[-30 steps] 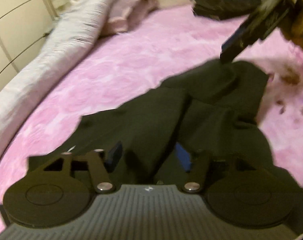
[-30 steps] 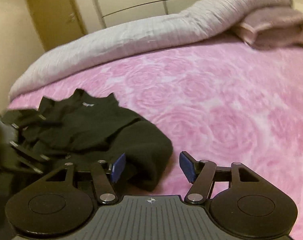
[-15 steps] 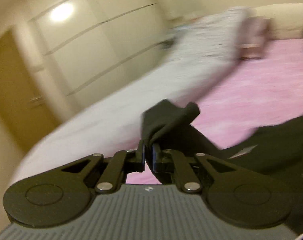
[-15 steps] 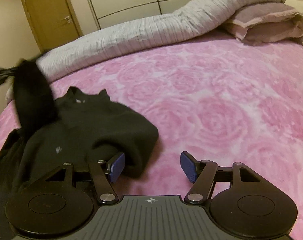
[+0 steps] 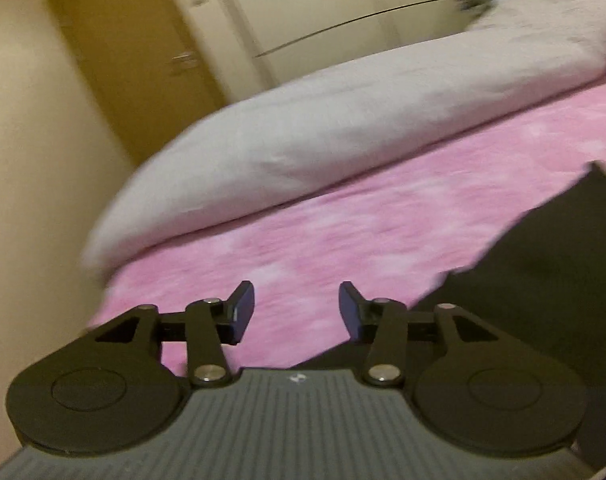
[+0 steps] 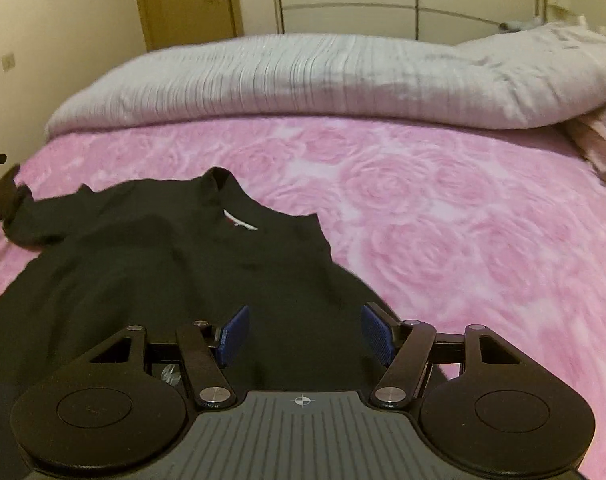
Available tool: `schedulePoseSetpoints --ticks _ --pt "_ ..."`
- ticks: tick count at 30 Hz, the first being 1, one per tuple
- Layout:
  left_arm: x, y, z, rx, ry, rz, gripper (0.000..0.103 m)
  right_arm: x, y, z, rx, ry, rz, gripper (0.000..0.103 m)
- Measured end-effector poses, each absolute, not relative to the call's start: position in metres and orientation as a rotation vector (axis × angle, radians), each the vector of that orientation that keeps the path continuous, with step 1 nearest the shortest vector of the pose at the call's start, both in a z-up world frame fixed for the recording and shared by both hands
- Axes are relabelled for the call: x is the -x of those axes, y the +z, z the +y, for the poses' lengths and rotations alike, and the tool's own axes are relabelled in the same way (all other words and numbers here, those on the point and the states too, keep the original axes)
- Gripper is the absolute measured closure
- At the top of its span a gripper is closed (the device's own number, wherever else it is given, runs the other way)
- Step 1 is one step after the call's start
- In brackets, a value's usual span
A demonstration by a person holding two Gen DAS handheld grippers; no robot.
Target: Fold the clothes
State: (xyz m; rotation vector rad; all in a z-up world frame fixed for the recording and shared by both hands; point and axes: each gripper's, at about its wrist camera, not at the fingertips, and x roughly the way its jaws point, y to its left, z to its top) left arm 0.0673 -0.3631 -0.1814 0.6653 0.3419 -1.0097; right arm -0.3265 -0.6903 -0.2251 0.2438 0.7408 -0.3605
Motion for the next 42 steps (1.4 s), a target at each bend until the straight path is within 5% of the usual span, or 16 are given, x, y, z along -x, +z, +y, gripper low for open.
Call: schedulePoseSetpoints --ticks 14,15,17,18,19,21,31,37,42 --pt "-0.055 -0.299 -0.560 -0.849 -1.450 0.569 0.056 0.237 -0.283 -0.780 -0.301 -0.164 0.896 0.041" --pt "-0.057 -0.302 -0.561 -0.857 -1.460 0.587 0.056 0.235 -0.286 -0.780 -0.297 -0.145 0.898 0.046" --pt "-0.062 -0.303 -0.560 -0.849 -1.490 0.634 0.074 0.233 -0.289 -0.775 -0.253 -0.143 0.901 0.058" --pt "-0.062 -0.299 -0.558 -0.854 -1.506 0.648 0.092 0.232 -0.289 -0.773 -0.245 -0.141 0.897 0.077" --pt "-0.057 -0.296 -0.555 -0.882 -1.516 0.632 0.099 0.231 -0.288 -0.772 -0.252 -0.134 0.900 0.090" --pt "-0.045 -0.290 -0.550 -0.929 -1.525 0.576 0.100 0.228 -0.283 -0.762 -0.193 -0.134 0.923 0.099" --pt "-0.115 -0.225 -0.549 -0.684 -1.333 0.402 0.099 0.144 -0.217 -0.797 0.039 -0.329 0.802 0.100" --pt "-0.161 -0.256 -0.575 -0.648 -1.159 0.470 0.092 0.060 -0.244 -0.804 0.172 -0.367 0.783 0.098" --pt "-0.167 -0.295 -0.570 -0.664 -1.067 0.516 0.075 0.046 -0.289 -0.795 0.161 -0.352 0.857 0.067"
